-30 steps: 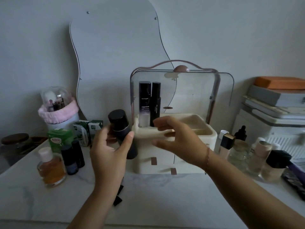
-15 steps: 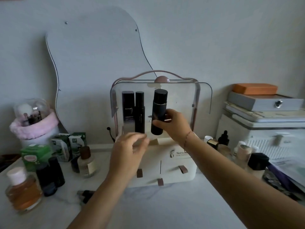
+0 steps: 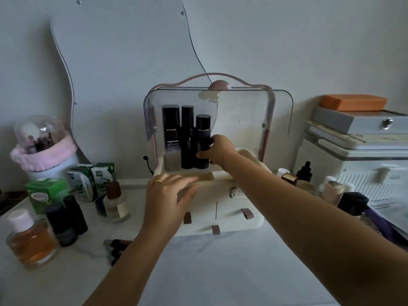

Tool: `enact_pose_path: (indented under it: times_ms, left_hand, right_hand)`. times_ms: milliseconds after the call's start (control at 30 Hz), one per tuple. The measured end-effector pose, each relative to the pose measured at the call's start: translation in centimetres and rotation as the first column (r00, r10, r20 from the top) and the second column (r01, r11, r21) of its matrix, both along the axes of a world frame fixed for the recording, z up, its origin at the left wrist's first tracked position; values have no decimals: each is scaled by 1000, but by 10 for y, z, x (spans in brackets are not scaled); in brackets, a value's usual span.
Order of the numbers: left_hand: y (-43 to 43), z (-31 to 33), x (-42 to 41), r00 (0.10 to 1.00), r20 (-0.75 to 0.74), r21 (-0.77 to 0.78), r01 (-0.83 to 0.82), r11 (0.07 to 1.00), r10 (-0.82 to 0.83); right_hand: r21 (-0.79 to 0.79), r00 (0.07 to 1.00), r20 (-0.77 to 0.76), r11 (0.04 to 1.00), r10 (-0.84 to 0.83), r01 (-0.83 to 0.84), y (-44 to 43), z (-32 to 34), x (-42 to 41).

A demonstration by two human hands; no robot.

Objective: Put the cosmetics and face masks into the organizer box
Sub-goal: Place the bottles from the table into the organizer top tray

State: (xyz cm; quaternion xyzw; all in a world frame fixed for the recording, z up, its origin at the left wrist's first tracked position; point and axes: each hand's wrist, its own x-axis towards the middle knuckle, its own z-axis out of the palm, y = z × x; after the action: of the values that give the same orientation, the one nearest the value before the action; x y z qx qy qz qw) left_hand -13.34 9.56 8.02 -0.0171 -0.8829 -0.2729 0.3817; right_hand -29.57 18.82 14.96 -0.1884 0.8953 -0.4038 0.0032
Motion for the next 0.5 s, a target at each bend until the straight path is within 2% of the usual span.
enact_pose_path:
  times_ms: [67, 200, 300, 400, 500]
  left_hand:
    - [-1, 0, -1, 1000, -17, -9, -8, 1000, 8]
    - [-3, -2, -2, 1000, -13, -38, -5, 999, 4]
    - [1, 0, -2, 999, -47, -41, 13, 999, -15]
    - [3, -1, -4, 997, -72, -37, -8, 999, 5]
    - [6, -4, -7, 994, -94, -44, -53, 998, 49]
  right_hand:
    - [55, 997, -79, 998, -15, 20, 7, 4, 16]
    - [-248, 961, -275, 967, -23, -48, 54, -9, 70]
    - [-388, 913, -379, 921, -150, -10, 115, -39, 106]
    - [-499, 893, -290, 850, -345, 166, 175, -74, 119]
    - [-531, 881, -157, 791, -446, 306, 209, -100, 109]
